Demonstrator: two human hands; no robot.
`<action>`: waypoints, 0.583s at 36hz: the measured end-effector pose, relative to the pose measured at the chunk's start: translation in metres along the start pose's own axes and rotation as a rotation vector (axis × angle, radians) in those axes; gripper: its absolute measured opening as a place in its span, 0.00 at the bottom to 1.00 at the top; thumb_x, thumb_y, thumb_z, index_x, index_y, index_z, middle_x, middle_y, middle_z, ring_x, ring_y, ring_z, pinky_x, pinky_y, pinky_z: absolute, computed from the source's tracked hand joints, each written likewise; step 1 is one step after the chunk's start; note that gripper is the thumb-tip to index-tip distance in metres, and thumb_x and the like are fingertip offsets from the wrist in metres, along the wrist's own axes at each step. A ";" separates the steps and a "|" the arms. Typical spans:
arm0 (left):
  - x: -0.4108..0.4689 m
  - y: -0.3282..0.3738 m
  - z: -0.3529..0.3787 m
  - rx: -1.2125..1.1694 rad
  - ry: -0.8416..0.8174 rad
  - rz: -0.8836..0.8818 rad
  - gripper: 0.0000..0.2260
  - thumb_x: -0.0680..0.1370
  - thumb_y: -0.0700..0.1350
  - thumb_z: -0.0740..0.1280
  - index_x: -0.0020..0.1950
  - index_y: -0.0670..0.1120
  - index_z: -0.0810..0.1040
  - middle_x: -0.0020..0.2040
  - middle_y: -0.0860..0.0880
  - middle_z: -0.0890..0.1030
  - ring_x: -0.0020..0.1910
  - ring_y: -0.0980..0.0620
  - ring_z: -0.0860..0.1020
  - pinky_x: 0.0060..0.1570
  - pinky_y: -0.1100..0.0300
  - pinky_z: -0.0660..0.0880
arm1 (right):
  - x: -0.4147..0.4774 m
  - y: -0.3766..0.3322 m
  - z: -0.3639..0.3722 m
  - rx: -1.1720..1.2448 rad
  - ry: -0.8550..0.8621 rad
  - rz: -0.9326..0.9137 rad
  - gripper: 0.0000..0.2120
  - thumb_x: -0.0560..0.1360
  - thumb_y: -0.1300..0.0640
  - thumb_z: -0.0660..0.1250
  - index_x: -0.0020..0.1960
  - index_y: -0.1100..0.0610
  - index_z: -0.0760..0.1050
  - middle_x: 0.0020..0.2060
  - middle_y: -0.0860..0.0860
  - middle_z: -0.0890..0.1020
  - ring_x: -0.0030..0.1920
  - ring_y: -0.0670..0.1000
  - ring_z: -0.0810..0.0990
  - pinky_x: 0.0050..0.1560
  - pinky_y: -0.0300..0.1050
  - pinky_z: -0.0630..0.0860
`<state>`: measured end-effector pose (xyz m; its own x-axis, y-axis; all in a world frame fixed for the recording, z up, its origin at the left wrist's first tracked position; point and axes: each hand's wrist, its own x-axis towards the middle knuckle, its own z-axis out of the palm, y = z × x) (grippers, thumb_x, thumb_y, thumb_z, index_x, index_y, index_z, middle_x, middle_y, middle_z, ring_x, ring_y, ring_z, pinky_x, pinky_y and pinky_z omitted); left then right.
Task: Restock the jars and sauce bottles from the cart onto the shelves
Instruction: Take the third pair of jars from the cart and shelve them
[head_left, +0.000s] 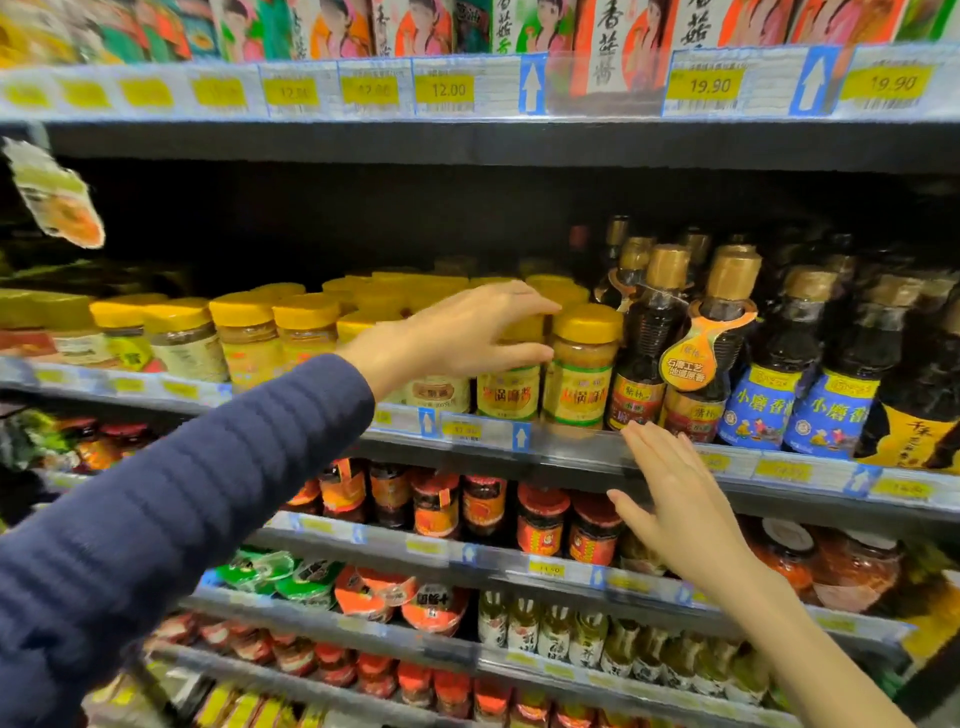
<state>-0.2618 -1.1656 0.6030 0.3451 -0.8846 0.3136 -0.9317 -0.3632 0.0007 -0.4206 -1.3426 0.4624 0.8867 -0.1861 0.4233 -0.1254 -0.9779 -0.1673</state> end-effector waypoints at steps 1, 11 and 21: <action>-0.015 0.002 0.002 0.003 0.006 -0.020 0.25 0.78 0.57 0.60 0.73 0.48 0.65 0.71 0.48 0.69 0.69 0.50 0.68 0.67 0.51 0.68 | 0.000 -0.002 -0.002 -0.009 -0.031 -0.003 0.32 0.77 0.50 0.63 0.75 0.59 0.54 0.75 0.54 0.58 0.76 0.52 0.54 0.73 0.43 0.41; -0.187 0.012 0.017 0.069 -0.212 -0.501 0.24 0.81 0.51 0.58 0.76 0.48 0.58 0.75 0.48 0.62 0.73 0.50 0.63 0.69 0.55 0.62 | 0.009 -0.043 -0.025 0.074 -0.183 -0.162 0.31 0.75 0.53 0.66 0.74 0.60 0.58 0.72 0.57 0.66 0.71 0.57 0.63 0.69 0.51 0.61; -0.358 0.011 -0.002 0.137 -0.354 -0.910 0.26 0.80 0.55 0.57 0.76 0.48 0.57 0.74 0.48 0.64 0.70 0.49 0.66 0.67 0.55 0.67 | 0.016 -0.186 0.018 0.126 -0.521 -0.540 0.32 0.77 0.50 0.63 0.75 0.58 0.54 0.75 0.54 0.60 0.74 0.53 0.58 0.72 0.47 0.59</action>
<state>-0.3954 -0.8521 0.4929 0.9587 -0.2793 -0.0543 -0.2806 -0.9597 -0.0162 -0.3752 -1.1616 0.4843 0.9098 0.4151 0.0048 0.4098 -0.8963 -0.1695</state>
